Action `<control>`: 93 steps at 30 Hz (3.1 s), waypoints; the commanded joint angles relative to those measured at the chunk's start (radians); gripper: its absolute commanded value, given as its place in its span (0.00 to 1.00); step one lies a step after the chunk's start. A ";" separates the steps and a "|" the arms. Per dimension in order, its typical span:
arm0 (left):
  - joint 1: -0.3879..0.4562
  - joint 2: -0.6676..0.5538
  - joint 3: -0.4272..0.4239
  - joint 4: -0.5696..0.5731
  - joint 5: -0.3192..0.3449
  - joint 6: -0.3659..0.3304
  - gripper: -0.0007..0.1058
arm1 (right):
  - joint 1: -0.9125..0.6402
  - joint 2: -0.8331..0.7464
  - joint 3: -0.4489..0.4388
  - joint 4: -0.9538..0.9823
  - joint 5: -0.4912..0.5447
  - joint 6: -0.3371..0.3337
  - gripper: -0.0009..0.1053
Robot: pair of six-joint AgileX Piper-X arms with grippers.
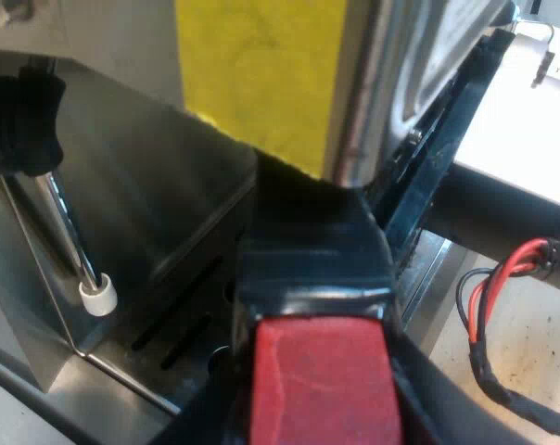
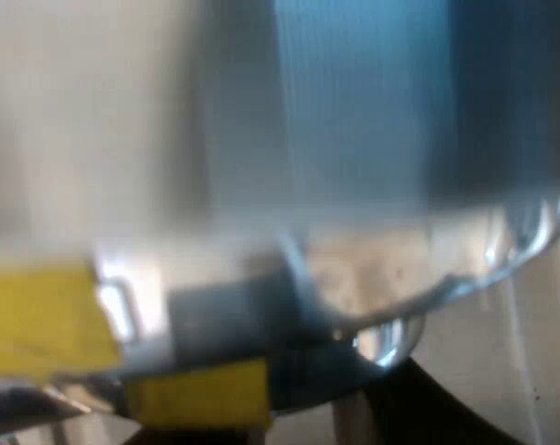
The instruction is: Put the handle in the coffee machine
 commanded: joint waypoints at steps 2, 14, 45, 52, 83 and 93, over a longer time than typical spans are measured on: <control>-0.002 -0.030 -0.062 -0.131 0.136 -0.014 0.01 | -0.005 -0.007 -0.013 -0.066 -0.008 -0.029 0.20; -0.002 -0.030 -0.062 -0.131 0.116 -0.014 0.03 | -0.005 -0.011 -0.013 -0.213 -0.008 -0.134 0.20; 0.171 -0.070 -0.062 -0.088 0.112 -0.014 0.55 | -0.005 -0.012 -0.013 -0.284 -0.003 -0.134 0.20; 0.223 -0.073 -0.062 -0.088 0.112 -0.010 0.54 | -0.005 -0.021 -0.013 -0.285 -0.003 -0.128 0.20; 0.077 -0.001 -0.220 0.339 -0.343 0.286 0.01 | -0.005 -0.028 -0.013 -0.279 -0.003 -0.120 0.20; 0.022 0.000 -0.220 0.462 -0.366 0.368 0.01 | -0.005 -0.028 -0.013 -0.279 -0.003 -0.120 0.20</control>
